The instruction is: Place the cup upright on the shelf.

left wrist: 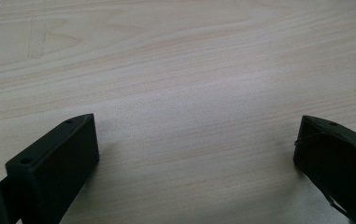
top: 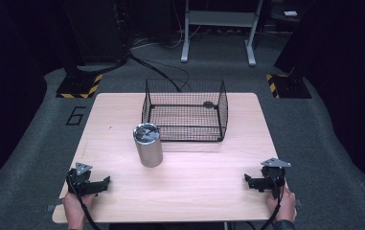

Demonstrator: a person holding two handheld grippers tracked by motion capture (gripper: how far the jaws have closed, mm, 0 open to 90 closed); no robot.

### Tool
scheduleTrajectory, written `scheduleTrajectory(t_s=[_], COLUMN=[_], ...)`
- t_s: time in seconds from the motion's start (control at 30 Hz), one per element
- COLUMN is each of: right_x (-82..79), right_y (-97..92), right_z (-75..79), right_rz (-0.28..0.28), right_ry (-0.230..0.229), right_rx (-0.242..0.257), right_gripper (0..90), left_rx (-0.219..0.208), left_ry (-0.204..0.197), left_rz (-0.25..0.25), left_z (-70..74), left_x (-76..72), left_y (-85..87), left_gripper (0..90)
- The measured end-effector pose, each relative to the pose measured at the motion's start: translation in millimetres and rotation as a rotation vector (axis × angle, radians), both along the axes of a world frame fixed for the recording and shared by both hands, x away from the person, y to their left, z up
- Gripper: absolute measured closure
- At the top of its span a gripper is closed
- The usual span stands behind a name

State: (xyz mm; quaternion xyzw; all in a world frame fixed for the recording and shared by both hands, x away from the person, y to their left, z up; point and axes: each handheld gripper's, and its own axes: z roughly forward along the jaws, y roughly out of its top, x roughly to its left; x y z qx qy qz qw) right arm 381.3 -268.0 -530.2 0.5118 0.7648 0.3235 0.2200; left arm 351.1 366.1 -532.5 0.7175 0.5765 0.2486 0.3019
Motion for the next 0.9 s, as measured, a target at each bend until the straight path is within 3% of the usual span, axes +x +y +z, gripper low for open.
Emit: scheduleTrajectory(t_s=[0.7,0.9], right_x=[0.6,0.8], right_y=[0.6,0.6], right_z=[-0.1,-0.1], right_rz=[0.000,0.003], right_ry=[-0.002,-0.002], right_rx=[0.004,0.003], right_gripper=[0.0,0.0], left_rx=[0.001,-0.031], left_ry=[0.002,-0.002], left_rz=[-0.007,-0.021], left_z=[0.5,4.7], left_x=[-0.4,-0.8], left_y=[0.5,0.4], left_gripper=[0.0,0.1])
